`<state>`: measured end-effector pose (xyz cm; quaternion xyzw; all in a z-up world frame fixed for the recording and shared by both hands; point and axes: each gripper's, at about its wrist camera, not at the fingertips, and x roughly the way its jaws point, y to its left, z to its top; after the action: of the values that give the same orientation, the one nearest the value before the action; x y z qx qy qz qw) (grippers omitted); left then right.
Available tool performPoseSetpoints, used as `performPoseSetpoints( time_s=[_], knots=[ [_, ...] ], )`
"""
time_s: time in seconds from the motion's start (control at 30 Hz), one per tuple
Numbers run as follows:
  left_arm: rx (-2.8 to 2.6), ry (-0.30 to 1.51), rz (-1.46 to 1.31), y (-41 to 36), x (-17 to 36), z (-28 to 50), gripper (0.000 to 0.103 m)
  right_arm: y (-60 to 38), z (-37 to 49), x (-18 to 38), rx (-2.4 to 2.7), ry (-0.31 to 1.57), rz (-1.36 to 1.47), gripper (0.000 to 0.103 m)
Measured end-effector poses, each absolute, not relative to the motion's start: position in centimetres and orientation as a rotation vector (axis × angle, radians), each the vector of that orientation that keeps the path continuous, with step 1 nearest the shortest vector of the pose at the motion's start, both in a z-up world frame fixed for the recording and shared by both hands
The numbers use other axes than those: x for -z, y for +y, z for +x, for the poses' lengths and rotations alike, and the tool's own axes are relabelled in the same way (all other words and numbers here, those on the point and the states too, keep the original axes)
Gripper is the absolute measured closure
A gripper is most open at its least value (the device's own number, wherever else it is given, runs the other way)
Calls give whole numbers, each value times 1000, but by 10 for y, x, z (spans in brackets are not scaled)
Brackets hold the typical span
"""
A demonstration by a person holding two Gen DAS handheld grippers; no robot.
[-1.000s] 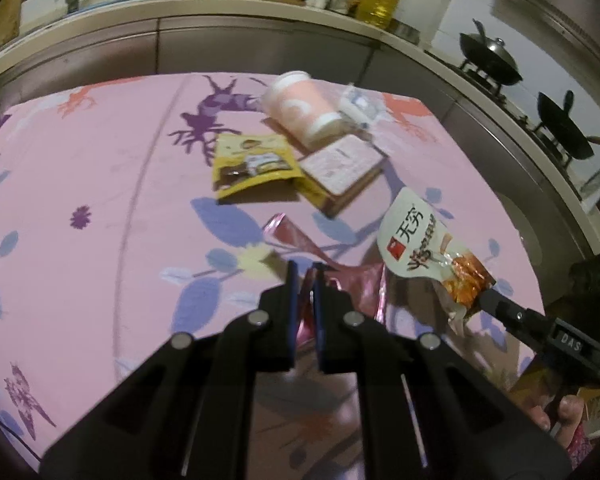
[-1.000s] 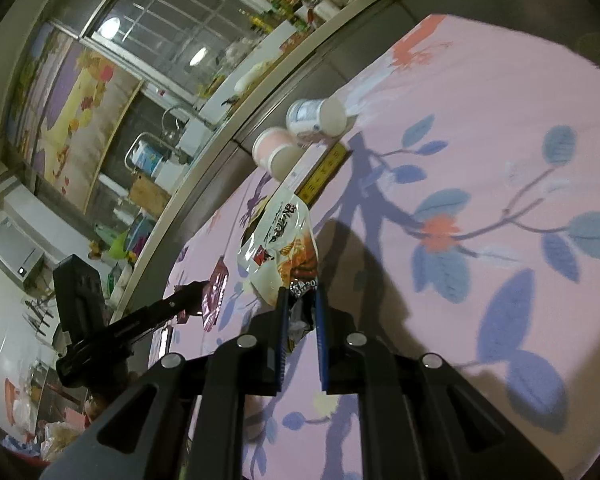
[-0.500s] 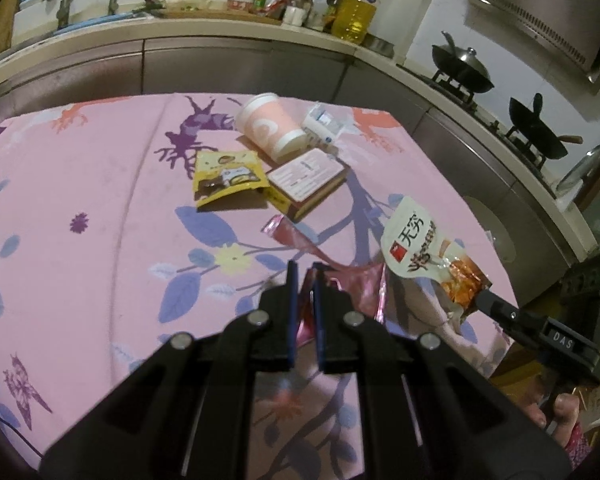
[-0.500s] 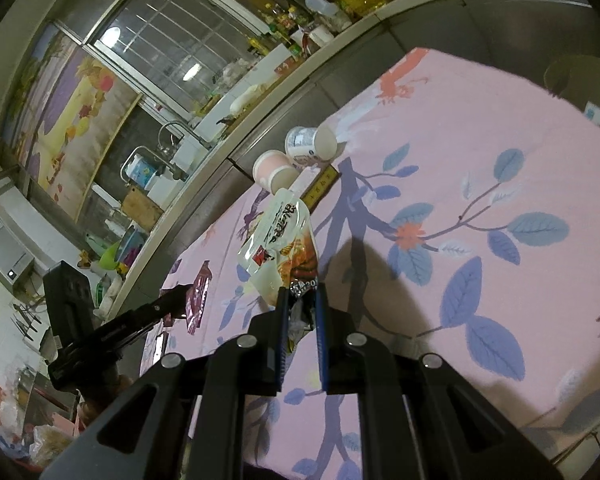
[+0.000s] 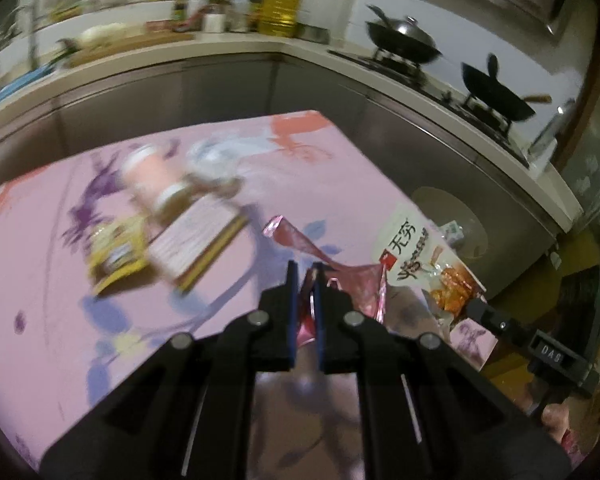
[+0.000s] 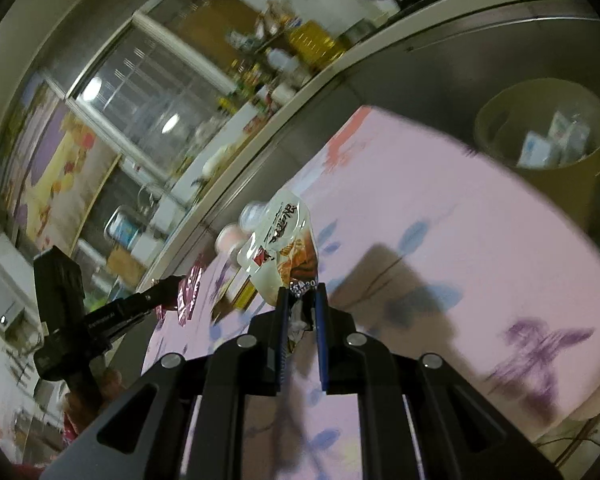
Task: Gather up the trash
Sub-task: 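Carry the wrapper and white packet to the beige bin and release both, then move both open tools from the bin back over the table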
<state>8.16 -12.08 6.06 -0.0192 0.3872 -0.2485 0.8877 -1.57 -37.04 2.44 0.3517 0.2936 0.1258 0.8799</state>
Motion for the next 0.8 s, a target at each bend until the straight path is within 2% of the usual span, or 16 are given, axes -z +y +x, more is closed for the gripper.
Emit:
performPoseSetpoints(
  time_s=[0.4,0.6,0.63,0.67,0.7,0.73,0.77,0.8],
  knots=[
    [769,874,146,-361,-55,159,97,-536,2,1,50,496,842,93],
    [797,872,235,-454,-31,181,96,-569,25,16,161,518,792,92],
    [796,874,242,-463,-26,183,91,-572,28,21,167,525,794,89],
    [788,878,252,-473,-19,187,79,-576,32,26,174,537,796,88],
    [778,881,257,-478,-14,190,72,-579,37,33,178,550,808,81],
    [765,886,262,-481,-9,192,58,-585,37,40,183,554,823,65],
    [745,891,267,-485,-4,195,48,-587,38,44,196,550,843,55],
    [732,894,264,-486,-1,197,47,-589,37,47,211,536,863,40]
  ],
)
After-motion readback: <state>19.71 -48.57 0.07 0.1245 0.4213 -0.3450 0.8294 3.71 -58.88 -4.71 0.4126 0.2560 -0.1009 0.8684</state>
